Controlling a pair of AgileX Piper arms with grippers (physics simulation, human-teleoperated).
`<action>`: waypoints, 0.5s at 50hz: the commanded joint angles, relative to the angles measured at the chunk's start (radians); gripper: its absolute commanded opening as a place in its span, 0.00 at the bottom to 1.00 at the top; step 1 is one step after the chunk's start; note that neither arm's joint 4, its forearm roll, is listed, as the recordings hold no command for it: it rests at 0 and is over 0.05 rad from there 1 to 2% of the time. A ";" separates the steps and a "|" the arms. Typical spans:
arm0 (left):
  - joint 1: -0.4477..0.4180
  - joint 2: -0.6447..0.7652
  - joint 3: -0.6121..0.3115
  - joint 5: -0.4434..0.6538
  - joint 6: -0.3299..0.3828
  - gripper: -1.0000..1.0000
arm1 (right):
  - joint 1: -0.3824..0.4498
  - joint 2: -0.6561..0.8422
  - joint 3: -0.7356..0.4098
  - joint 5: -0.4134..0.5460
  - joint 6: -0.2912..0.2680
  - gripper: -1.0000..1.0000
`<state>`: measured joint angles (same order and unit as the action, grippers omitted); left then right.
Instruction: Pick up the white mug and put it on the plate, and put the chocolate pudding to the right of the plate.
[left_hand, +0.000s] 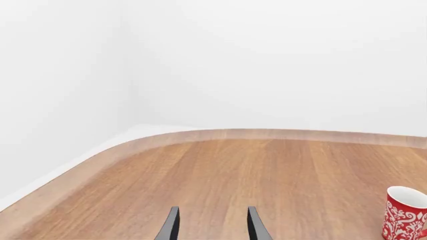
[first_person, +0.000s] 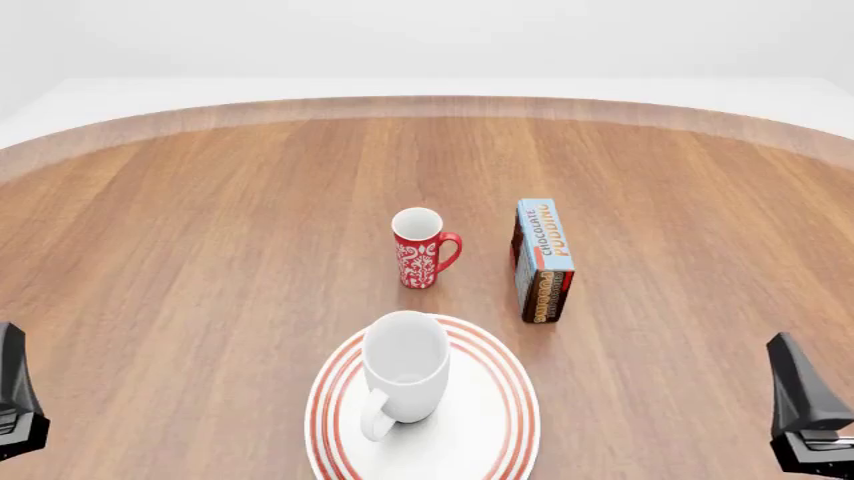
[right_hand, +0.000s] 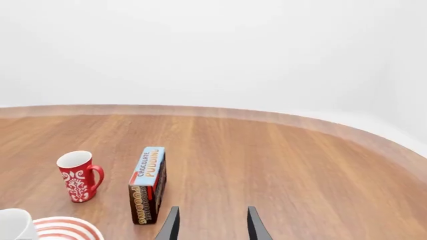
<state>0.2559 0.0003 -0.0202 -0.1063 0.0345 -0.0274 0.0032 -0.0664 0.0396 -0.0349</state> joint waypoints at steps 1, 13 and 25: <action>0.000 0.000 0.000 -0.002 0.003 1.00 | 0.035 -0.001 -0.033 0.015 -0.032 1.00; 0.000 0.000 -0.001 -0.001 0.005 1.00 | 0.079 0.031 -0.042 -0.012 -0.060 1.00; -0.002 0.000 -0.004 0.002 0.008 1.00 | 0.130 0.116 -0.060 -0.083 -0.086 1.00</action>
<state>0.2551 0.0001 -0.0223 -0.1066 0.0403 0.0648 0.0591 -0.1126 0.0056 -0.1008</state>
